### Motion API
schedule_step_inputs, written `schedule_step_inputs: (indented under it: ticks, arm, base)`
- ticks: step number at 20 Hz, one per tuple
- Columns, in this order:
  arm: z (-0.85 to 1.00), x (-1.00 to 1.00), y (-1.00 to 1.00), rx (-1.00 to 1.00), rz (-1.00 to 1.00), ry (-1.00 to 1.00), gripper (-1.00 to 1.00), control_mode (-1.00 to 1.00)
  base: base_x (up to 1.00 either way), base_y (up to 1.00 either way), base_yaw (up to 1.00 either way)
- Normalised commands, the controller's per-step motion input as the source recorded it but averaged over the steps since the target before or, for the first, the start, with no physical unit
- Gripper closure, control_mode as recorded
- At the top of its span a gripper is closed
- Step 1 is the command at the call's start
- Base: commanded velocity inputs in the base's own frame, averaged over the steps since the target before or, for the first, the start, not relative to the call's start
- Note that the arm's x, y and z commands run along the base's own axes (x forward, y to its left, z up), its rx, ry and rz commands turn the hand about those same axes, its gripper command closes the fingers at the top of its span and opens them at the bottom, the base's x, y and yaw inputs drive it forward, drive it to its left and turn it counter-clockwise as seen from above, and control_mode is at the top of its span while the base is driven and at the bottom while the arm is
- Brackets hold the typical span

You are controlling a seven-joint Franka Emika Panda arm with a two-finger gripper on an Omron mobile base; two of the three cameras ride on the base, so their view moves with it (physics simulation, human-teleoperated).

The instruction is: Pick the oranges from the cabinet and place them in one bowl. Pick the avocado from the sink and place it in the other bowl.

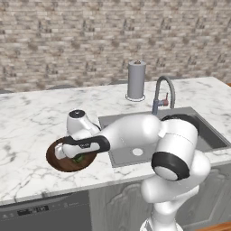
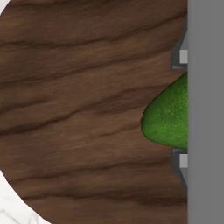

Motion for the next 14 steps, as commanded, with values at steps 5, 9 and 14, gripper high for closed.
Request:
schedule_step_inputs:
  ticks: [5, 9, 14]
  arm:
    - [-0.11, 0.07, 0.00, 0.00, 0.00, 0.00, 1.00, -1.00]
    - [-0.11, 0.07, 0.01, 0.00, -0.01, 0.00, 1.00, -1.00]
    - [-0.11, 0.07, 0.01, 0.00, -0.01, 0.00, 1.00, -1.00]
  base:
    - [0.00, 0.00, 0.00]
    - [0.00, 0.00, 0.00]
    - [0.00, 0.00, 0.00]
